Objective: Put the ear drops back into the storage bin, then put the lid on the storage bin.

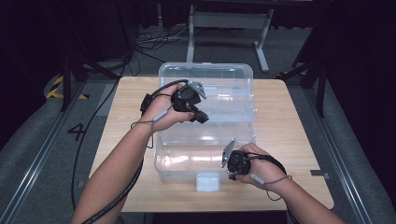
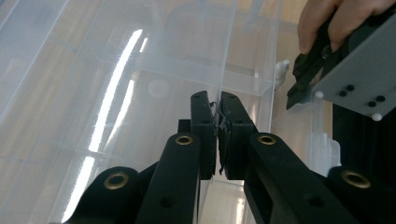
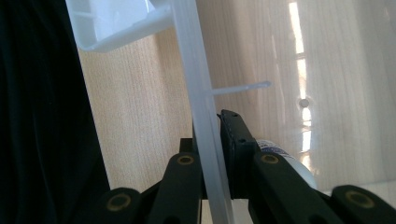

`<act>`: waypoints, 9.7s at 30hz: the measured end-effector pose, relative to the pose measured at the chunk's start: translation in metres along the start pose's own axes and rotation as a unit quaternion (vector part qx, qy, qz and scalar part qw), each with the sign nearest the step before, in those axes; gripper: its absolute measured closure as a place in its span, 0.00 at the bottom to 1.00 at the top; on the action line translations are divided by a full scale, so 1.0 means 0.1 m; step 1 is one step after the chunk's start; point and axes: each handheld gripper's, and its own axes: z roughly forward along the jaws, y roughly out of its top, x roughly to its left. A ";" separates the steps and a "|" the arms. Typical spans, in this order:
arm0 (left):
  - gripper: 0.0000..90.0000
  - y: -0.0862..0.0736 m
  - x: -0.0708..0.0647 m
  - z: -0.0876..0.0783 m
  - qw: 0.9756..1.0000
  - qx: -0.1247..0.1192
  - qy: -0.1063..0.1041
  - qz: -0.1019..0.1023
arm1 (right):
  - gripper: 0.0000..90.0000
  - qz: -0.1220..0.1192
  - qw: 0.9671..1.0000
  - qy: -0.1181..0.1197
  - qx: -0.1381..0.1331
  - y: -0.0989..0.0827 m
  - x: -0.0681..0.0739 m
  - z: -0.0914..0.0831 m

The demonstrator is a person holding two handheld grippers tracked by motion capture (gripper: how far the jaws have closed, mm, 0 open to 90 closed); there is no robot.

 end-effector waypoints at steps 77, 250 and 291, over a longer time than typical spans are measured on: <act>0.97 -0.17 -0.47 0.11 0.999 0.025 -0.028 0.037 | 0.90 0.010 0.998 -0.061 0.000 -0.01 0.15 0.00; 0.95 -0.69 -0.65 -0.30 0.996 -0.077 -0.003 -0.037 | 1.00 0.246 0.841 -0.107 -0.470 -1.03 -0.39 -1.22; 1.00 -1.49 -0.63 -0.77 0.949 -0.214 0.117 -0.200 | 1.00 0.230 0.846 -0.113 -0.467 -1.09 -0.26 -1.14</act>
